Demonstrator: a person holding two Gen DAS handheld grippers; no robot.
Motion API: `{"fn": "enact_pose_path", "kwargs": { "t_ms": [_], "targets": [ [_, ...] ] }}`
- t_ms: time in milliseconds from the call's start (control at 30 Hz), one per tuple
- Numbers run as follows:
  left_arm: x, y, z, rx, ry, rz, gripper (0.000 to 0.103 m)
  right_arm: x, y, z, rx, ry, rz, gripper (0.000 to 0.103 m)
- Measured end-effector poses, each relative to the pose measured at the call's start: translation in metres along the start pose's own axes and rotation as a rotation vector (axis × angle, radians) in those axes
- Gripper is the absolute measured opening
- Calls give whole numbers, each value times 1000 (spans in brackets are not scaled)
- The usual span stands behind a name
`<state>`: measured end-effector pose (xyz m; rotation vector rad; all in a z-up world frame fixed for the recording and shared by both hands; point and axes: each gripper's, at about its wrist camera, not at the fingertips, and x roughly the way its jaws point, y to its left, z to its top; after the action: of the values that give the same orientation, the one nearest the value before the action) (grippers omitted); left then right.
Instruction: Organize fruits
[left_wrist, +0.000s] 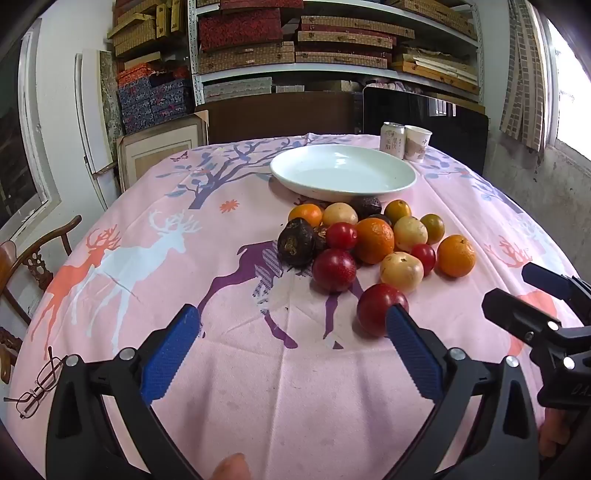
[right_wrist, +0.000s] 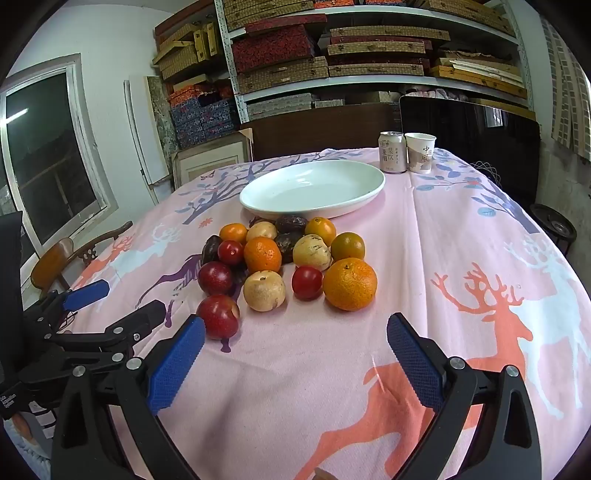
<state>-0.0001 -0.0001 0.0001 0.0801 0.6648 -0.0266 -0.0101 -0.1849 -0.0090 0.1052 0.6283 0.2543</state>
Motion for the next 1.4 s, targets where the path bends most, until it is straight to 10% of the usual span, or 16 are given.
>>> {"fn": "enact_pose_path", "kwargs": {
  "t_ms": [1400],
  "targets": [
    [0, 0, 0, 1, 10, 0, 99, 5, -1, -1, 6, 12, 3, 100]
  ]
}}
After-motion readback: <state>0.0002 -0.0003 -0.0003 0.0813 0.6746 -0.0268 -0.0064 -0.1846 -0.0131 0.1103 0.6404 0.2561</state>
